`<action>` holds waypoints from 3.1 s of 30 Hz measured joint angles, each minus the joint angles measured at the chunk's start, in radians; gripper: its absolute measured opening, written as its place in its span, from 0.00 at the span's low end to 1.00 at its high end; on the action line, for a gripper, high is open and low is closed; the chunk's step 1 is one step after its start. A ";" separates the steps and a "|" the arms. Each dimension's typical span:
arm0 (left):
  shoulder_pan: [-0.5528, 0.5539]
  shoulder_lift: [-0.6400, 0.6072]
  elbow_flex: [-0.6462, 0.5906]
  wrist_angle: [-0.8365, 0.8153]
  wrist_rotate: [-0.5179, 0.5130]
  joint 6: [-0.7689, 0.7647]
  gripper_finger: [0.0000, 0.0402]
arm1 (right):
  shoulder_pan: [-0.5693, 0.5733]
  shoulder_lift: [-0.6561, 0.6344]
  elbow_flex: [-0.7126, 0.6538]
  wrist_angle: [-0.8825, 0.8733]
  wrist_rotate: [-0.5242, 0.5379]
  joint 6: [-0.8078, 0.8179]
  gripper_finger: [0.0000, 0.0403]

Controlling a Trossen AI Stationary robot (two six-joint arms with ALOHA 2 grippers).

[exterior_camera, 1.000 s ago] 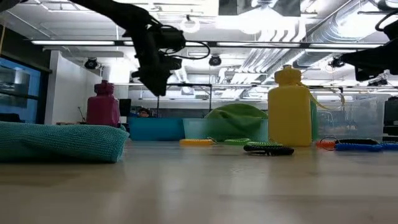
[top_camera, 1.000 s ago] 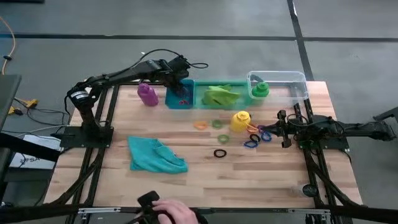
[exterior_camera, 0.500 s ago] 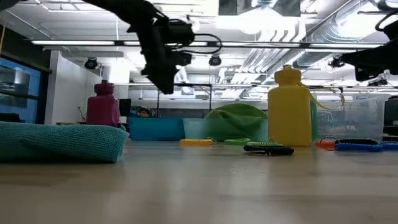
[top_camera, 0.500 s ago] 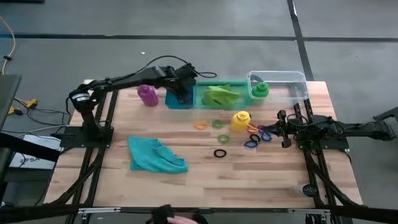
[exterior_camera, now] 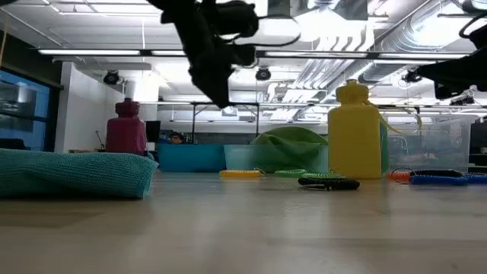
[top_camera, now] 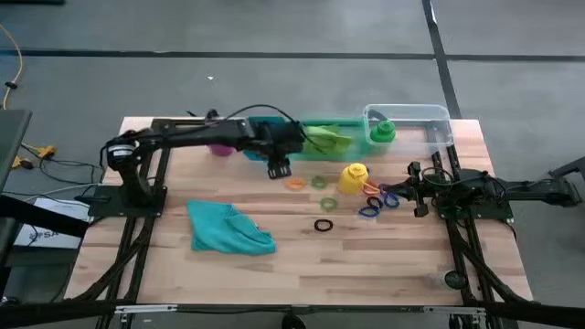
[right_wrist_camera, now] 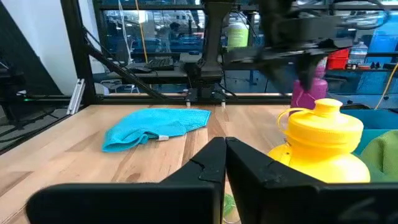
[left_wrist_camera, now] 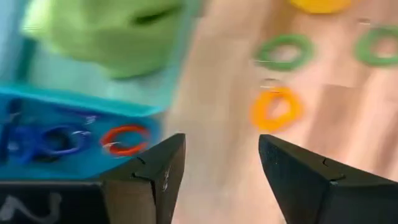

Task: Pick & Place Sports Items
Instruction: Put the orange spring keychain into the blue bin

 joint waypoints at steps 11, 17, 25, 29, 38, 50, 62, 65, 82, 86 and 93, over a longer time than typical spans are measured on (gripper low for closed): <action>-0.115 0.000 -0.089 0.034 0.051 0.067 0.41 | 0.000 0.000 0.000 0.000 0.000 0.000 0.00; -0.129 0.000 -0.173 0.131 0.136 0.269 0.41 | 0.000 0.000 0.000 0.000 0.000 0.000 0.00; -0.115 0.000 -0.263 0.297 0.171 0.348 0.41 | 0.000 0.000 0.000 0.000 0.000 0.000 0.00; -0.095 0.000 -0.306 0.354 0.208 0.349 0.41 | 0.000 0.000 0.000 0.000 0.000 0.000 0.00; -0.057 0.024 -0.349 0.420 0.245 0.341 0.41 | 0.000 0.000 0.000 0.000 0.000 0.000 0.00; -0.034 0.168 -0.349 0.498 0.236 0.271 0.41 | 0.000 0.000 0.000 0.000 0.000 0.000 0.00; -0.041 0.206 -0.345 0.489 0.243 0.278 0.30 | 0.000 0.000 0.000 0.000 0.000 0.000 0.00; -0.043 0.208 -0.346 0.482 0.230 0.279 0.16 | 0.000 0.000 0.000 0.000 0.000 0.000 0.00; -0.056 0.077 -0.352 0.407 0.222 0.207 0.01 | 0.000 0.000 0.000 0.000 0.000 0.000 0.00; -0.053 0.013 -0.352 0.378 0.221 0.173 0.01 | 0.000 0.000 0.000 0.000 0.000 0.000 0.00; -0.005 -0.088 -0.352 0.350 0.231 0.167 0.00 | 0.000 0.000 0.000 0.000 0.000 0.000 0.00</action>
